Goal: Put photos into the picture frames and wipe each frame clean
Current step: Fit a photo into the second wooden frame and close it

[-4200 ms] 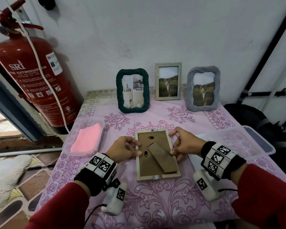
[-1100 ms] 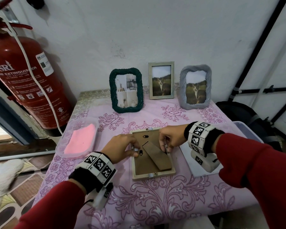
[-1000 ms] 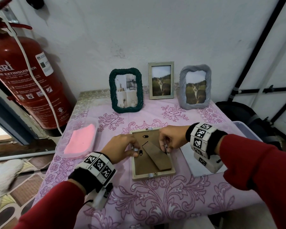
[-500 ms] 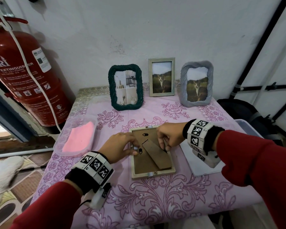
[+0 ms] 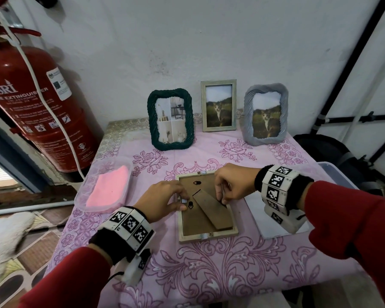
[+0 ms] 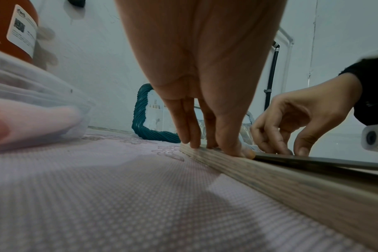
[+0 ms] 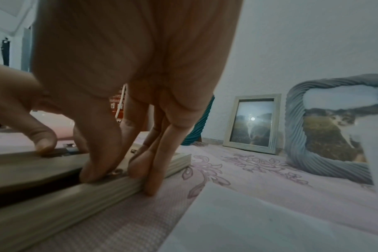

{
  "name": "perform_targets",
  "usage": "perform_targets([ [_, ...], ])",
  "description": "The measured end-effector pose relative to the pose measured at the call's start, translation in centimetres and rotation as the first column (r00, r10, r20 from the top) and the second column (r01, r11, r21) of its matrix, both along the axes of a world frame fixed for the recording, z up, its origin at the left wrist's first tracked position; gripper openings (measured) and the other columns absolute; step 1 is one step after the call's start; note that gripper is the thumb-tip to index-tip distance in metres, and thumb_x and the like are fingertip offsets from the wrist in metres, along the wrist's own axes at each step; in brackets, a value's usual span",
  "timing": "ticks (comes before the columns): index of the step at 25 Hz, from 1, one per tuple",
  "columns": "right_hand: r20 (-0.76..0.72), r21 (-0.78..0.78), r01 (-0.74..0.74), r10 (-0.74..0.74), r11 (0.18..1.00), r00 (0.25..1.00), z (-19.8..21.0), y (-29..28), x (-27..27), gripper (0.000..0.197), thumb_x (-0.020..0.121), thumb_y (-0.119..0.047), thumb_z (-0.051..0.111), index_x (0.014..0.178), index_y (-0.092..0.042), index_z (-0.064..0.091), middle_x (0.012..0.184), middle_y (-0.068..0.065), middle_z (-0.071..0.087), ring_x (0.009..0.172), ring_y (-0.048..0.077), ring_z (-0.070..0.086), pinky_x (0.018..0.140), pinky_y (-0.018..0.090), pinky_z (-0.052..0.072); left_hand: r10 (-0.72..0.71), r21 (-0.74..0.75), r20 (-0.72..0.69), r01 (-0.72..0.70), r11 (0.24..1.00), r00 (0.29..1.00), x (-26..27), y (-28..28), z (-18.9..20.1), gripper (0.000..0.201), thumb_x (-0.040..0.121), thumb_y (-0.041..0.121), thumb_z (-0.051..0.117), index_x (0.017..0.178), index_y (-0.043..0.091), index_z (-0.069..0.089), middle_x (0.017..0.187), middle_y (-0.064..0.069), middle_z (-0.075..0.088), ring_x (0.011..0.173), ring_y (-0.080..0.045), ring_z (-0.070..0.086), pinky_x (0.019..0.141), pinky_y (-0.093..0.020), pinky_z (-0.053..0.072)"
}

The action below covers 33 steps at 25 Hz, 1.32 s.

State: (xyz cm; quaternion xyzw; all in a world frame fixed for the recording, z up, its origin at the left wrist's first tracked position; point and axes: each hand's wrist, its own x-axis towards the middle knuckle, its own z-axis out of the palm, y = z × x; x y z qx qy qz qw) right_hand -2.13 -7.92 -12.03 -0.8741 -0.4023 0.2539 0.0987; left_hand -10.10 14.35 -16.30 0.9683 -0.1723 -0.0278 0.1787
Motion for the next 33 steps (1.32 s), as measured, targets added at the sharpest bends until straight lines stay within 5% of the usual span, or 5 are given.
perform_targets([
  [10,0.069,0.065,0.015,-0.019,0.998,0.997,-0.5,-0.5,-0.3,0.008,0.078,-0.015,0.071,0.083,-0.01,0.075,0.075,-0.003,0.064,0.053,-0.003,0.051,0.051,0.002,0.036,0.015,-0.009,-0.013,-0.015,1.0,1.0,-0.3,-0.1,0.2,0.026,0.082,0.031,0.068,0.106,0.022,0.067,0.106,0.009,0.063,0.094,-0.007,0.054,0.07,-0.014,0.03],
  [19,-0.007,0.084,0.12,-0.12,0.989,0.993,-1.1,-0.8,-0.1,0.01,0.084,-0.012,0.063,0.091,-0.011,0.071,0.092,0.013,0.069,0.064,0.008,0.057,0.056,0.005,0.04,0.023,0.003,-0.038,-0.023,1.0,0.999,-0.5,-0.3,0.5,0.027,0.083,0.03,0.067,0.108,0.019,0.066,0.107,0.007,0.062,0.098,-0.011,0.055,0.07,-0.015,0.029],
  [23,-0.056,0.269,0.301,-0.297,0.915,0.953,-0.4,-0.3,0.3,0.019,0.091,0.0,0.049,0.1,-0.002,0.065,0.075,0.005,0.062,0.053,0.02,0.063,0.049,0.029,0.055,0.037,-0.008,-0.058,-0.037,0.999,0.998,-0.8,-0.4,0.8,0.029,0.084,0.029,0.066,0.111,0.019,0.066,0.11,0.006,0.061,0.1,-0.012,0.055,0.074,-0.015,0.031],
  [28,0.178,0.289,0.288,-0.347,0.913,0.921,0.0,2.2,2.1,0.026,0.086,0.001,0.053,0.107,0.0,0.067,0.108,0.015,0.068,0.096,0.023,0.064,0.079,0.018,0.044,0.028,0.076,-0.103,-0.02,0.997,0.994,-1.4,-1.2,1.3,0.037,0.085,0.03,0.064,0.12,0.018,0.06,0.121,0.002,0.053,0.109,-0.015,0.052,0.091,-0.024,0.039],
  [33,0.221,0.192,0.268,-0.308,0.944,0.926,-1.0,3.4,2.3,0.025,0.084,-0.003,0.059,0.107,0.0,0.068,0.11,0.014,0.068,0.103,0.023,0.063,0.088,0.025,0.048,-0.111,-0.164,-0.132,0.089,0.982,0.985,-3.1,-2.5,1.6,0.031,0.074,0.038,0.076,0.098,0.019,0.071,0.103,-0.002,0.059,0.096,-0.012,0.052,0.086,-0.026,0.044],
])
